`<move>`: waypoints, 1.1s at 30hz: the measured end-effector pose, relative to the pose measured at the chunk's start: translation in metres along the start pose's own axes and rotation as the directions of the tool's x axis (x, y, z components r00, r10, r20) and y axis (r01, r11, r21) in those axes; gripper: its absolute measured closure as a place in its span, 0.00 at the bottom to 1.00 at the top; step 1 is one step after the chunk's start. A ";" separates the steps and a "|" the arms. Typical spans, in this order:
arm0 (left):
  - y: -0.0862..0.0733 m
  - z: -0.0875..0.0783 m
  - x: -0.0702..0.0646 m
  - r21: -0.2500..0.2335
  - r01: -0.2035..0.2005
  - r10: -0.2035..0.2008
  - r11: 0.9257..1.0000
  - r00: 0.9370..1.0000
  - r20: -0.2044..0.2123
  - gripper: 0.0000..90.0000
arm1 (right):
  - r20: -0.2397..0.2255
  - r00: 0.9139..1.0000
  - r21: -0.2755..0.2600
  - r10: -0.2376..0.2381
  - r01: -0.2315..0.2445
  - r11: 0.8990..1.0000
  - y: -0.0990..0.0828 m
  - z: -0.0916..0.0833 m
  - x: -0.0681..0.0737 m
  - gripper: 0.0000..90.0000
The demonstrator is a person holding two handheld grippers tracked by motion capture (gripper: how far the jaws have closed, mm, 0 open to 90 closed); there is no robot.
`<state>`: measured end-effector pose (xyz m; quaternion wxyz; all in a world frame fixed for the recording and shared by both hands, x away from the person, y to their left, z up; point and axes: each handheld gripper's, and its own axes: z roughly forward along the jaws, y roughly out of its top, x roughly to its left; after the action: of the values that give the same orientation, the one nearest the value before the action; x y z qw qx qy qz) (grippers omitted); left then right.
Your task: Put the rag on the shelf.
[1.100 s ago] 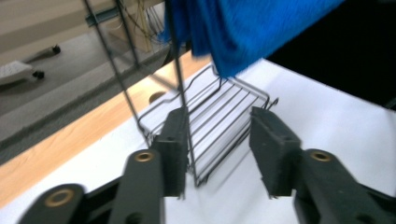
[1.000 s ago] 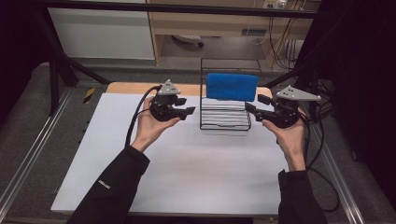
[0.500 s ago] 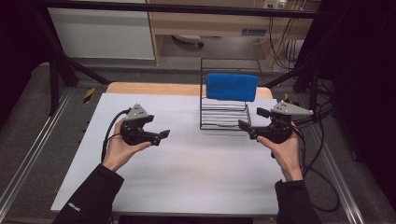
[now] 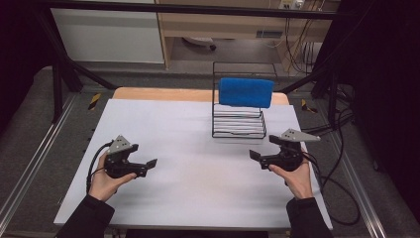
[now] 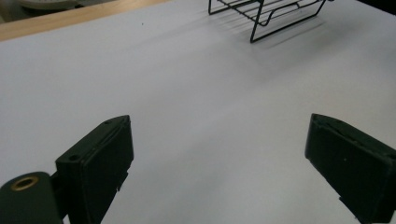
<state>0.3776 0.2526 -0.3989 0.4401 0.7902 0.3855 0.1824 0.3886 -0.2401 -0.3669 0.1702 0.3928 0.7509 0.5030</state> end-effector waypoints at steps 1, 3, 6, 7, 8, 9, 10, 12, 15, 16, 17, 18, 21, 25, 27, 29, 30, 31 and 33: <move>-0.004 -0.001 0.000 0.008 -0.004 0.004 1.000 1.000 -0.001 0.09 | 0.000 1.000 0.007 0.005 -0.005 1.000 -0.005 0.001 -0.001 0.01; -0.011 -0.003 0.000 0.010 -0.005 0.005 1.000 1.000 0.001 0.09 | -0.002 1.000 0.022 0.012 -0.012 1.000 -0.015 0.001 -0.003 0.01; -0.023 -0.006 0.001 0.018 -0.002 0.002 1.000 1.000 0.006 0.09 | -0.007 1.000 0.041 0.028 -0.028 0.999 -0.029 0.002 -0.007 0.01; -0.026 -0.006 0.001 0.021 -0.002 0.002 1.000 1.000 0.006 0.09 | -0.008 0.999 0.043 0.032 -0.032 0.999 -0.034 0.001 -0.007 0.01; -0.029 -0.006 0.002 0.024 0.000 0.000 1.000 1.000 0.006 0.09 | -0.011 0.999 0.047 0.031 -0.030 0.998 -0.039 0.001 -0.009 0.01; -0.031 -0.007 0.002 0.027 0.004 -0.004 1.000 1.000 0.008 0.09 | -0.017 1.000 0.054 0.023 -0.022 0.998 -0.043 0.000 -0.010 0.01; -0.034 -0.007 0.003 0.031 0.001 -0.001 1.000 1.000 0.009 0.09 | -0.018 1.000 0.061 0.021 -0.020 0.998 -0.047 0.000 -0.011 0.01; -0.038 -0.007 0.005 0.037 0.000 -0.001 0.999 1.000 0.005 0.09 | -0.020 0.999 0.076 0.027 -0.025 0.997 -0.055 -0.002 -0.012 0.01; -0.043 -0.007 0.006 0.033 0.004 -0.005 0.999 1.000 0.007 0.09 | -0.026 0.999 0.082 0.032 -0.030 0.996 -0.064 -0.006 -0.015 0.01; -0.045 -0.007 0.007 0.033 0.002 -0.003 0.999 1.000 0.012 0.09 | -0.024 0.999 0.082 0.033 -0.031 0.996 -0.066 -0.006 -0.016 0.01; -0.046 -0.007 0.007 0.035 -0.002 0.001 0.999 1.000 0.017 0.09 | -0.024 0.999 0.087 0.041 -0.039 0.995 -0.070 -0.008 -0.017 0.01; -0.048 -0.007 0.007 0.039 -0.002 0.001 0.999 1.000 0.018 0.09 | -0.023 0.999 0.091 0.046 -0.043 0.995 -0.073 -0.010 -0.018 0.01; -0.051 -0.007 0.008 0.042 0.000 0.000 0.999 1.000 0.019 0.09 | -0.020 0.998 0.100 0.056 -0.054 0.994 -0.082 -0.014 -0.021 0.01; -0.057 -0.009 0.009 0.044 0.010 -0.011 0.999 1.000 0.014 0.09 | -0.007 0.998 0.135 0.055 -0.053 0.989 -0.093 -0.013 -0.022 0.01; -0.059 -0.010 0.010 0.045 0.014 -0.015 0.999 1.000 0.016 0.09 | -0.003 0.999 0.149 0.049 -0.048 0.988 -0.095 -0.012 -0.023 0.01; -0.060 -0.010 0.010 0.048 0.013 -0.014 0.999 1.000 0.014 0.09 | -0.003 0.999 0.153 0.043 -0.042 0.987 -0.095 -0.012 -0.023 0.01; -0.060 -0.010 0.010 0.048 0.015 -0.015 0.999 1.000 0.013 0.09 | -0.005 0.999 0.153 0.045 -0.043 0.987 -0.095 -0.012 -0.022 0.01; -0.060 -0.010 0.010 0.048 0.013 -0.013 0.999 1.000 0.013 0.09 | -0.006 0.999 0.149 0.045 -0.044 0.988 -0.095 -0.012 -0.022 0.01; -0.060 -0.010 0.011 0.048 0.015 -0.015 0.999 1.000 0.013 0.09 | -0.004 0.999 0.152 0.039 -0.038 0.988 -0.095 -0.013 -0.023 0.01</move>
<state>0.3512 0.2853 -0.4447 0.4250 0.7987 0.3927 0.1647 0.3548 -0.2828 -0.4490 0.1272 0.4175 0.7798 0.4487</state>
